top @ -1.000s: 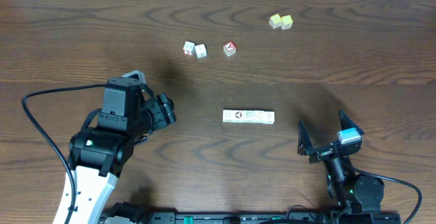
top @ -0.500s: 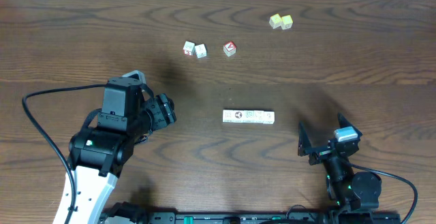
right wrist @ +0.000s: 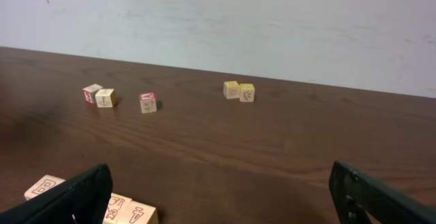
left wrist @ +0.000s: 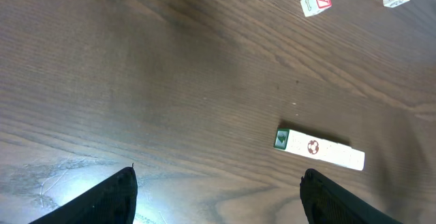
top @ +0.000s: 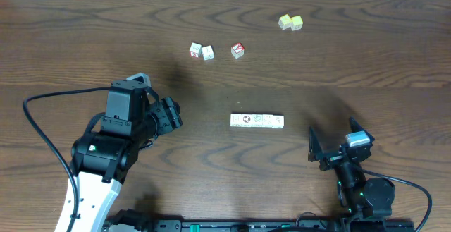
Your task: Lift 5 blocks
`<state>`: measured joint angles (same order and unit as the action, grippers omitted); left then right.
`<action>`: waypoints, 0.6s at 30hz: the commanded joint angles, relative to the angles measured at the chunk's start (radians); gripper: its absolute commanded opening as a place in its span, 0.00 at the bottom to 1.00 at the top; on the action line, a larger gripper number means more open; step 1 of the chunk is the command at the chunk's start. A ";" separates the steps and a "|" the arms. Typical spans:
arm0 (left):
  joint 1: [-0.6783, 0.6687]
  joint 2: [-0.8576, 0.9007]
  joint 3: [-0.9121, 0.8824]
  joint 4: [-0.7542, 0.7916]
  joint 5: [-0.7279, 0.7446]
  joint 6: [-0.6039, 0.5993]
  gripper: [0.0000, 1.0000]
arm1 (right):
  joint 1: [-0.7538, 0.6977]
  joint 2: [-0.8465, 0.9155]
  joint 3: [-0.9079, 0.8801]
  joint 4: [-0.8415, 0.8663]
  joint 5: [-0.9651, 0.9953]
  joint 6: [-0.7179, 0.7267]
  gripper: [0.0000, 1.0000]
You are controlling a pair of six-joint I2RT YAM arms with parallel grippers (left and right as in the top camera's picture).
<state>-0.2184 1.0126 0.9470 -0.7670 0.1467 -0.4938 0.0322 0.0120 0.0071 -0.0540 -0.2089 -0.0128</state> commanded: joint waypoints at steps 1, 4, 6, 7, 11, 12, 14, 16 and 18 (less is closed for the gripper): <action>0.004 0.002 0.014 -0.007 -0.015 0.017 0.77 | -0.009 -0.006 -0.002 -0.005 0.010 -0.018 0.99; 0.004 0.002 0.014 -0.023 -0.055 0.034 0.77 | -0.009 -0.006 -0.002 -0.005 0.010 -0.019 0.99; 0.005 -0.003 0.014 -0.025 -0.070 0.048 0.77 | -0.009 -0.006 -0.002 -0.005 0.010 -0.018 0.99; 0.005 -0.008 0.014 -0.024 -0.081 0.048 0.77 | -0.009 -0.006 -0.002 -0.005 0.010 -0.018 0.99; 0.006 -0.097 -0.043 -0.005 -0.087 0.143 0.77 | -0.009 -0.006 -0.002 -0.005 0.010 -0.018 0.99; 0.006 -0.132 -0.071 0.011 -0.087 0.192 0.77 | -0.009 -0.006 -0.002 -0.005 0.010 -0.018 0.99; 0.012 -0.212 -0.132 0.050 -0.081 0.277 0.77 | -0.009 -0.006 -0.002 -0.005 0.010 -0.018 0.99; 0.033 -0.305 -0.202 0.092 -0.048 0.356 0.77 | -0.009 -0.006 -0.002 -0.005 0.010 -0.018 0.99; 0.056 -0.400 -0.273 0.134 -0.004 0.412 0.77 | -0.009 -0.006 -0.002 -0.005 0.010 -0.018 0.99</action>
<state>-0.1978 0.7456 0.7788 -0.6735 0.0891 -0.2634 0.0322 0.0120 0.0071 -0.0547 -0.2085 -0.0143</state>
